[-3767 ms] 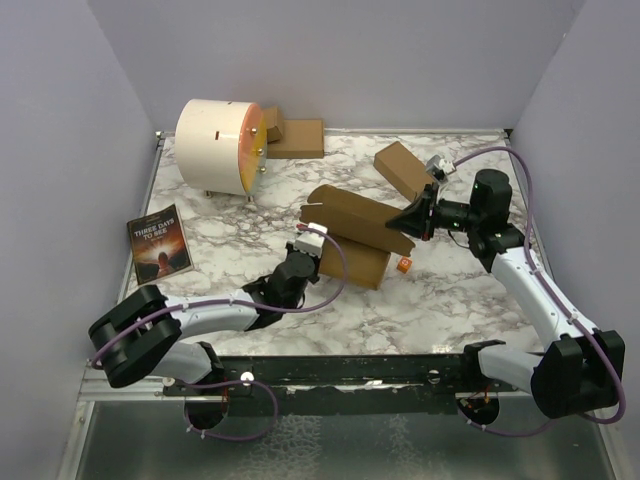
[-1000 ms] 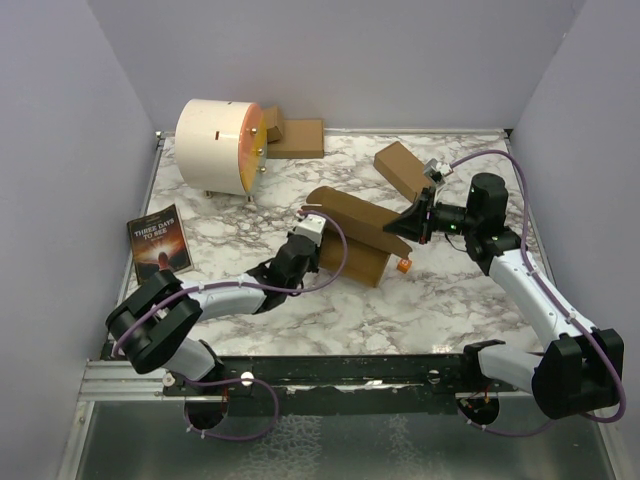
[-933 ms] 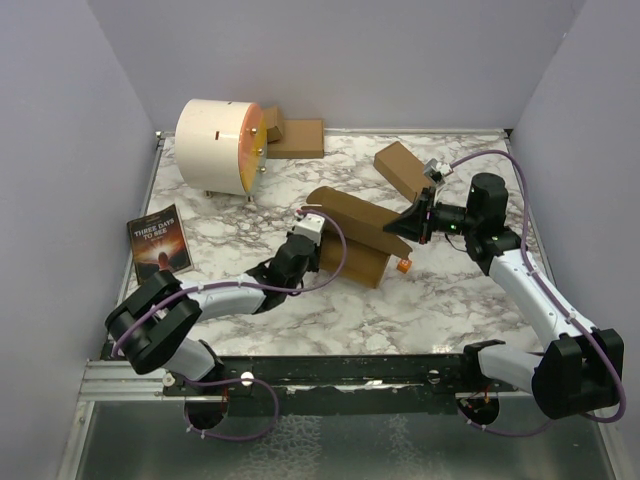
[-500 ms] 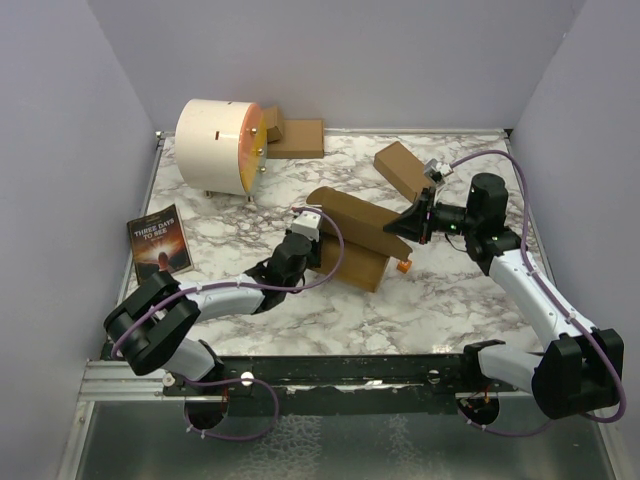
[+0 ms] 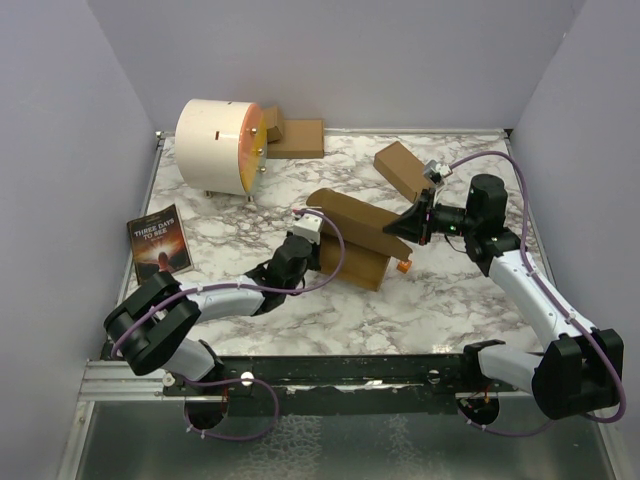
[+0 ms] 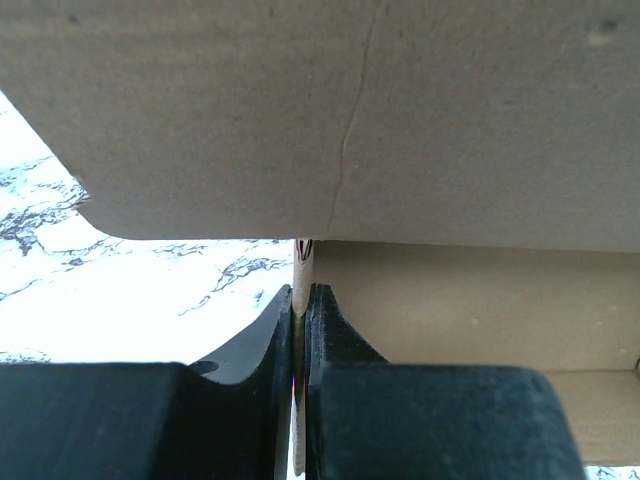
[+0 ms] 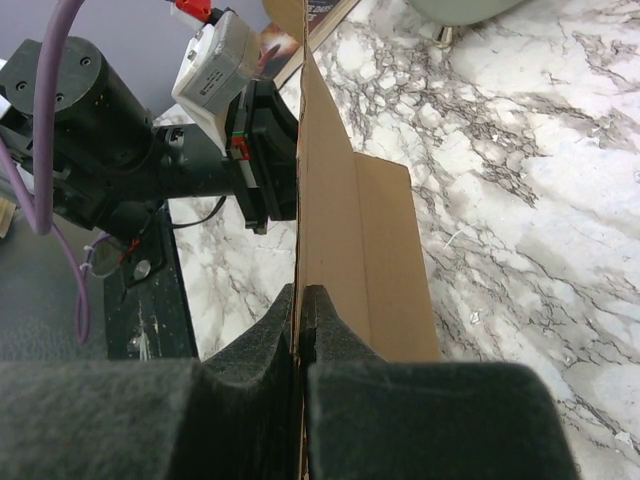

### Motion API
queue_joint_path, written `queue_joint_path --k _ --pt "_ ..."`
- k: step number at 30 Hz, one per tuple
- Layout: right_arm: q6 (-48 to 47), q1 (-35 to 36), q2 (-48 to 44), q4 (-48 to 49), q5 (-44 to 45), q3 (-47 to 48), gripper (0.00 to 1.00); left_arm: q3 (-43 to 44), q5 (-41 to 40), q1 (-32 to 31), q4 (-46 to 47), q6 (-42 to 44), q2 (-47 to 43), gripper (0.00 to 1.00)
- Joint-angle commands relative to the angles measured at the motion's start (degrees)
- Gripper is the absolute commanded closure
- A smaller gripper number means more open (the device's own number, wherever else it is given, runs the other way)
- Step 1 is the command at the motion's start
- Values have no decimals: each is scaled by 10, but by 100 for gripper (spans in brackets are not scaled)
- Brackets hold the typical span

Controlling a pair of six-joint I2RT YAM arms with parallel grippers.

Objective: Fold the paper box

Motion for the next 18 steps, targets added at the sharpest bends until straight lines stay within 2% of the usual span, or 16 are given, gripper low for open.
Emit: queue_joint_path --k 1,3,4,6,10,15,18 --pt "-3 1 -12 19 8 -2 99 -6 -2 4 8 8 5 100" --pt "-6 1 -12 18 12 -3 99 -5 3 4 7 8 4 100" --pt "-8 1 -13 16 15 -2 99 -4 6 4 4 4 2 95" --pt "-11 1 -14 13 24 -4 99 -4 14 5 -4 -6 -8 77" --pt "-32 0 -14 0 40 -7 99 -23 46 4 -20 -24 -54 59" --pt "-65 -10 -13 -15 35 -6 99 -82 80 5 -57 -51 -168 38" --pt "-83 -18 -7 -22 15 -4 99 -113 104 7 -105 -73 -261 33"
